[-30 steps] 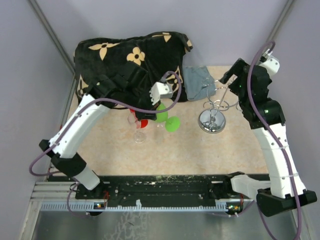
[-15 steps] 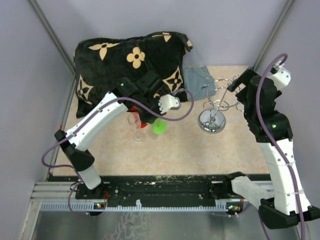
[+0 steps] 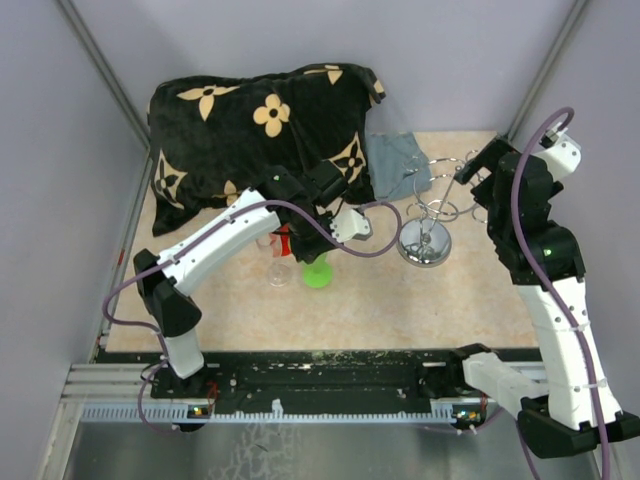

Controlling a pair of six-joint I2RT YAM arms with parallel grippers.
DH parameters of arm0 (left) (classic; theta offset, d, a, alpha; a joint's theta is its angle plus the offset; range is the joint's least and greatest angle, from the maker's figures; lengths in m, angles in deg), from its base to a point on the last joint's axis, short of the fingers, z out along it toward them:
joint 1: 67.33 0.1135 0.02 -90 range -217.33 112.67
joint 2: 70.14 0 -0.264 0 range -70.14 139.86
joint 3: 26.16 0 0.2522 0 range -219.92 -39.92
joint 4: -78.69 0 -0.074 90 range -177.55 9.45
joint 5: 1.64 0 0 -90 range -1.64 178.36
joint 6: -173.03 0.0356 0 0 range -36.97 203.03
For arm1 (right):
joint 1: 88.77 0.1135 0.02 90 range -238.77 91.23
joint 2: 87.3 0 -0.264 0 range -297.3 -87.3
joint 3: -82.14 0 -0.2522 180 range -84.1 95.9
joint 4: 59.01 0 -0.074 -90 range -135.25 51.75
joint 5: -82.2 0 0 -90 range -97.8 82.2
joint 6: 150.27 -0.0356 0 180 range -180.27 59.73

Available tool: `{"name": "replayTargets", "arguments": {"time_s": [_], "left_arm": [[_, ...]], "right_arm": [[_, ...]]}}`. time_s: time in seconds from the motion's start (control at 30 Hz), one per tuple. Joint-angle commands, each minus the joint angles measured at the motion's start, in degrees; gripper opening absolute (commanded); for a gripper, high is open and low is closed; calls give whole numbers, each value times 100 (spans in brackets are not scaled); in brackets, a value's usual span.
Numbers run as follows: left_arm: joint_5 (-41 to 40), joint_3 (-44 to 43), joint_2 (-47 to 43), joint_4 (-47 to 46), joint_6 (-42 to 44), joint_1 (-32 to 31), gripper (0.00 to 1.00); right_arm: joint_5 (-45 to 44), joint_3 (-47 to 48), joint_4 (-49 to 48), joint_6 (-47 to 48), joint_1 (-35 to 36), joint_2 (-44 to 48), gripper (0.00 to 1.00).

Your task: Take the wine glass off the wine glass rack

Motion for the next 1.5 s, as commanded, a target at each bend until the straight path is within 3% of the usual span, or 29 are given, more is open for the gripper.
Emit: {"name": "replayTargets", "arguments": {"time_s": [0.0, 1.07, 1.2, 1.47], "left_arm": [[71, 5, 137, 71, 27, -68, 0], [-412, 462, 445, -645, -287, -165, 0], [-425, 594, 424, -755, -301, -156, 11], [-406, 701, 438, -804, -348, -160, 11]], "right_arm": [[-69, -22, -191, 36, -27, 48, 94], [-87, -47, -161, 31, -32, 174, 95], [-87, -64, -148, 26, -30, 217, 96], [-104, -80, -133, 28, -29, 290, 96]]}}
